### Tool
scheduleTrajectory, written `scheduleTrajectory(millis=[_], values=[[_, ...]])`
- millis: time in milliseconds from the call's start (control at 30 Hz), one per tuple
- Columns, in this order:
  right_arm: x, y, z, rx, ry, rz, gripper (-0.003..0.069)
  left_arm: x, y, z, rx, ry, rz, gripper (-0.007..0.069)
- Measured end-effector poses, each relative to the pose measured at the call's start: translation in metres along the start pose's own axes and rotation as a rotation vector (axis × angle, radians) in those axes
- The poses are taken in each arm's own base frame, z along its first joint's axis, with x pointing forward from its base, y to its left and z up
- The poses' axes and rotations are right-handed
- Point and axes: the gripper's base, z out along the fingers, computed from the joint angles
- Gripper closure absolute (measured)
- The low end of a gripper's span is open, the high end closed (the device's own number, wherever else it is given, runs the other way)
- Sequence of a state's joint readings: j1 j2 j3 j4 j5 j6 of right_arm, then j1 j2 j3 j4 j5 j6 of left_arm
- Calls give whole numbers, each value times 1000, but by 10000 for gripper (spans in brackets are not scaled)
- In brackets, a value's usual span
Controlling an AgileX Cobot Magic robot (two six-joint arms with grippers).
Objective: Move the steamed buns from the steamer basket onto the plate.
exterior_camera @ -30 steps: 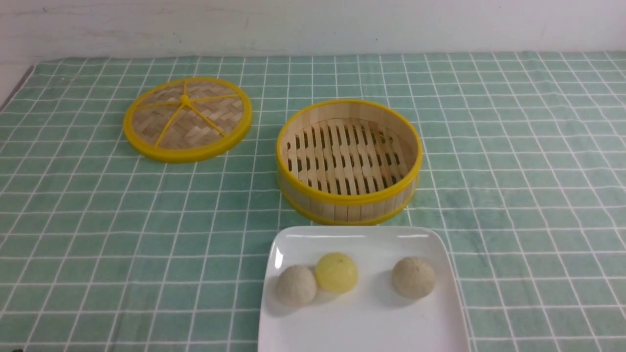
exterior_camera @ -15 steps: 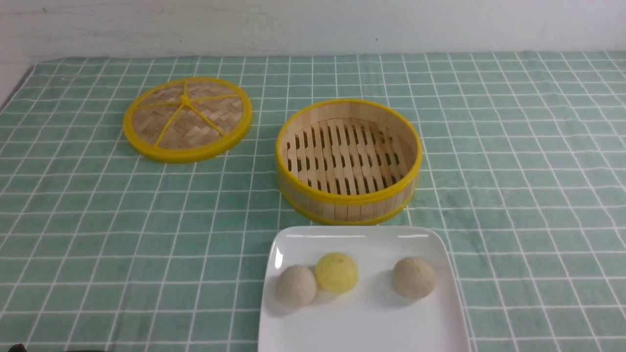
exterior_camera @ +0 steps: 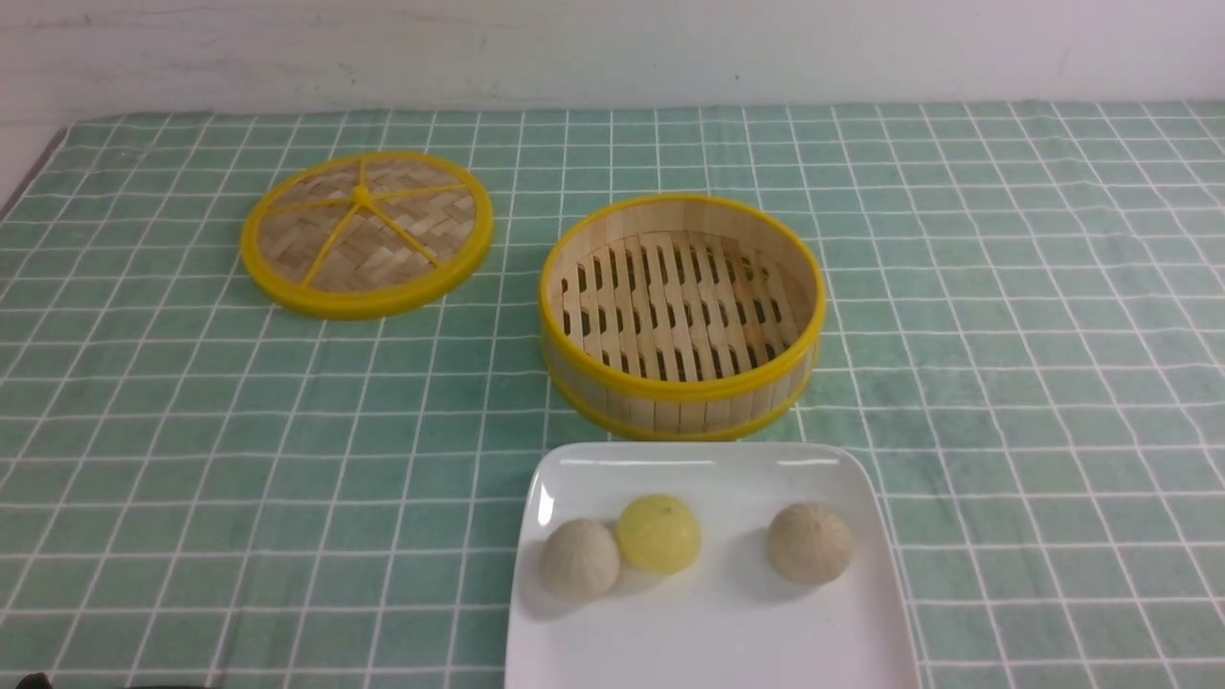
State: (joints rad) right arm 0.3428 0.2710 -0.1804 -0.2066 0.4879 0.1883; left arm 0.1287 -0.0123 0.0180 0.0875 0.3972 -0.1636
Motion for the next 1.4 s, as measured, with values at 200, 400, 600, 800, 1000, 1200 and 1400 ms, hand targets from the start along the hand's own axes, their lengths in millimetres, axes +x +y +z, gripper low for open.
scheduleTrajectory(millis=[200, 400, 600, 800, 1000, 1200, 1400], values=[[0, 0, 0, 0, 0, 0, 416, 0, 0, 0, 0, 0, 0, 225], [0, 0, 0, 0, 0, 0, 416, 0, 0, 0, 0, 0, 0, 225], [0, 0, -2, 0, -21, 2, 416, 0, 0, 0, 0, 0, 0, 225], [0, -2, -15, 5, -135, 10, 416, 0, 0, 0, 0, 0, -3, 225], [20, -7, -7, 106, -178, 77, 416, 0, 0, 0, 0, 0, -3, 225], [36, -10, 5, 180, -215, 160, 416, 0, 0, 0, 0, 0, -3, 225], [43, -13, 2, 244, -233, 255, 416, 0, 0, 0, 0, 0, -3, 225]])
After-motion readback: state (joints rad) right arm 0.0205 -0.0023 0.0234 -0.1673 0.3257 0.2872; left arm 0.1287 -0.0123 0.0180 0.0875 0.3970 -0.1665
